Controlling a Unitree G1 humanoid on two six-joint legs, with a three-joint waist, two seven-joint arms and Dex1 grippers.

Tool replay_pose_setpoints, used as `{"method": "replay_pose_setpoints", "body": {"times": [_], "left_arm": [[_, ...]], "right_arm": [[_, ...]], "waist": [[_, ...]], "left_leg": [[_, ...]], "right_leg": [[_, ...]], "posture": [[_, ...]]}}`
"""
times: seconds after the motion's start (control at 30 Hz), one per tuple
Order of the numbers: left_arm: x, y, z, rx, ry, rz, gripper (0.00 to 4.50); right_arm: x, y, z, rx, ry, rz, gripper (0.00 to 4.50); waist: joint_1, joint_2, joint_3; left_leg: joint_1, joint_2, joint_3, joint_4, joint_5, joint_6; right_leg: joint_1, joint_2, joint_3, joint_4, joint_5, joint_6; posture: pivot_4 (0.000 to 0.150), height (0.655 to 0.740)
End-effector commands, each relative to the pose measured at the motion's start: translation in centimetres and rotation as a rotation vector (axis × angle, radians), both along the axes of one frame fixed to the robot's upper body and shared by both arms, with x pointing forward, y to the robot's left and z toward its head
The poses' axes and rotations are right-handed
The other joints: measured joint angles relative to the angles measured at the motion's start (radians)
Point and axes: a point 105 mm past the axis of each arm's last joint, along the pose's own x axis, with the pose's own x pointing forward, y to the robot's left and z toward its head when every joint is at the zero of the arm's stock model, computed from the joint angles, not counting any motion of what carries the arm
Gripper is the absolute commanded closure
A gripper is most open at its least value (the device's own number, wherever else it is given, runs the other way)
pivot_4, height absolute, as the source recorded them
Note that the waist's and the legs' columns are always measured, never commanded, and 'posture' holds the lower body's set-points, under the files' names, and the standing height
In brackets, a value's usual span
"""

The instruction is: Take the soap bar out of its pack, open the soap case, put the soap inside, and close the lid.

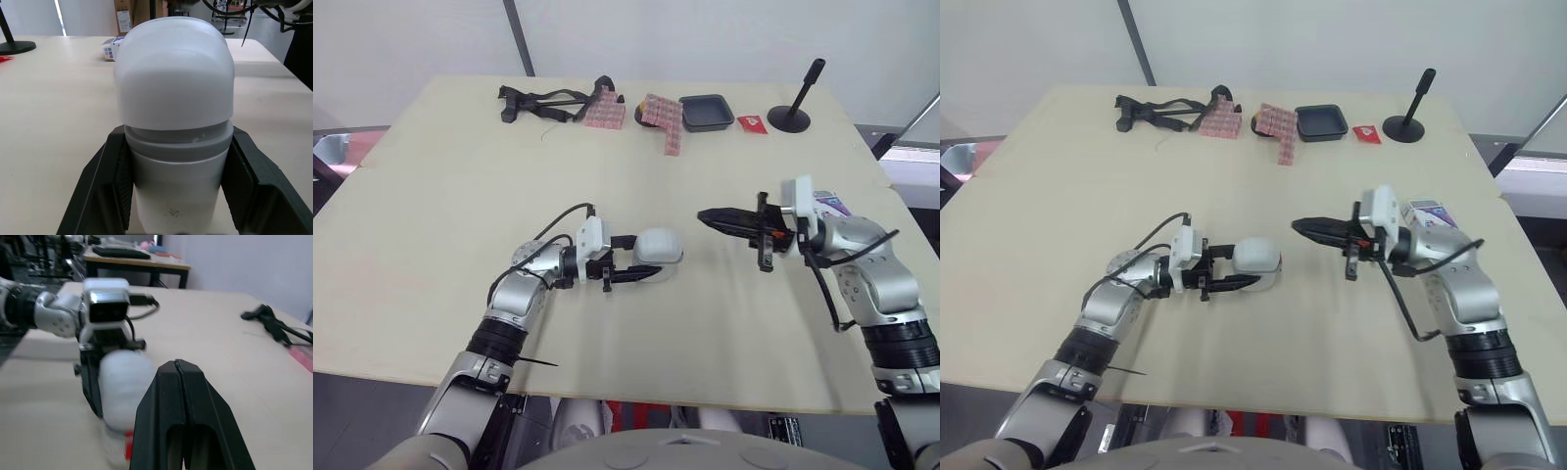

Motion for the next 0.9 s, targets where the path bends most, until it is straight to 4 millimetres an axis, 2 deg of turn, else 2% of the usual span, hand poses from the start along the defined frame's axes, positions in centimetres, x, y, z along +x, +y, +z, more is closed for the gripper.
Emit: {"method": "replay_pose_setpoints", "body": {"times": [0.03, 0.47, 0.9], "left_arm": [[-0.2, -0.1, 0.9, -0.02, -0.031, -0.012, 2.61], [-0.2, -0.2, 1.0, -0.019, -0.032, -0.012, 2.61], [-0.3, -0.3, 0.9, -0.019, -0.031, -0.009, 2.61]], "right_arm": [[-1.1, 1.5, 1.2, 0.013, -0.005, 0.056, 4.48], [-0.4, 3.1, -0.2, -0.087, 0.017, 0.035, 4.48], [0.0, 3.4, -2.1, -0.207, 0.034, 0.027, 4.48]], "waist": [[0.003, 0.0, 0.0], [-0.001, 0.0, 0.0], [-0.002, 0.0, 0.0]], "left_leg": [[0.0, 0.0, 0.0, 0.0, 0.0, 0.0], [0.0, 0.0, 0.0, -0.001, 0.0, 0.0], [0.0, 0.0, 0.0, -0.001, 0.0, 0.0]], "right_leg": [[0.0, 0.0, 0.0, 0.0, 0.0, 0.0], [0.0, -0.001, 0.0, -0.001, 0.0, 0.0], [0.0, -0.002, 0.0, -0.001, 0.0, 0.0]], "posture": [[0.15, 0.74], [0.15, 0.74], [0.15, 0.74]]}}
